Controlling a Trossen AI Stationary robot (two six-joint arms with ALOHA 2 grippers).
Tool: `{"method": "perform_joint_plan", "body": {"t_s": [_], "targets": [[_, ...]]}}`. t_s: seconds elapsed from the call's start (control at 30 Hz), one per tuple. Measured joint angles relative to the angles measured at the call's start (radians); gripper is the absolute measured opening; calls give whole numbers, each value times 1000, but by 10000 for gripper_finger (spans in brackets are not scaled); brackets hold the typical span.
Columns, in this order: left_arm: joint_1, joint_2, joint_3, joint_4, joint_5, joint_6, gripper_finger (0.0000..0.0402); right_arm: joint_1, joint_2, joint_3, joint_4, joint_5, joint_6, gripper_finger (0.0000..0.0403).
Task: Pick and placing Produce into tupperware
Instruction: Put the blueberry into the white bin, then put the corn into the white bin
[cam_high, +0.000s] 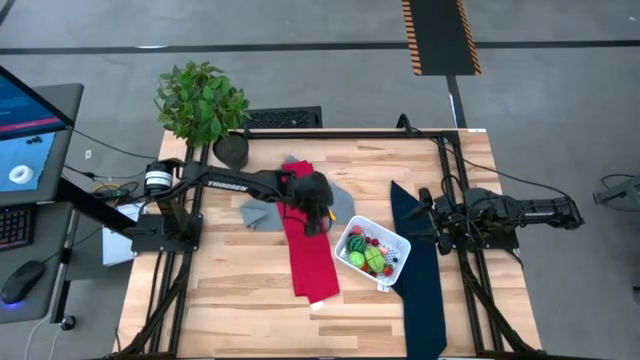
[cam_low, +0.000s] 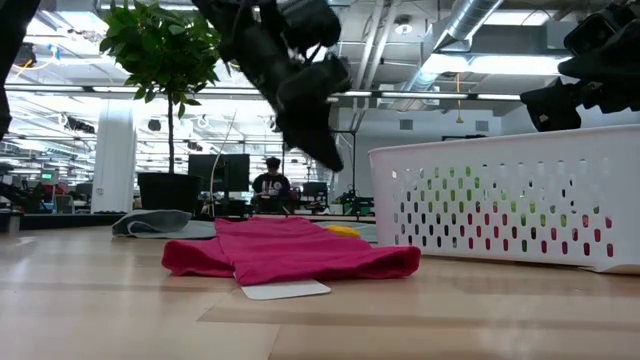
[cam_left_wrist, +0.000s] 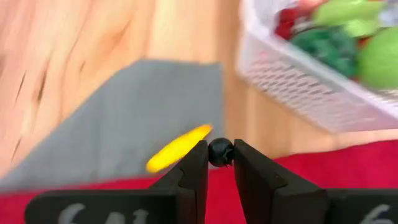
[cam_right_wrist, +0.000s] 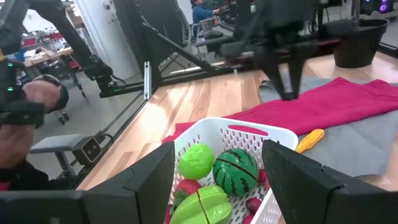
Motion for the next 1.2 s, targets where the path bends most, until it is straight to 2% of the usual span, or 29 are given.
{"method": "perform_joint_plan", "body": {"t_s": [0.47,0.63,0.97,1.07,1.2], "targets": [[-139,13,42,200,14,50,57,0,0,0,-4,0,0,265],[-146,96,124,146,68,48,57,0,0,0,-7,0,0,265],[-180,228,317,1,67,131,58,0,0,0,-20,0,0,265],[-179,257,365,-44,65,131,73,0,0,0,-26,0,0,265],[-176,271,377,-52,44,131,128,0,0,0,-34,0,0,265]]}}
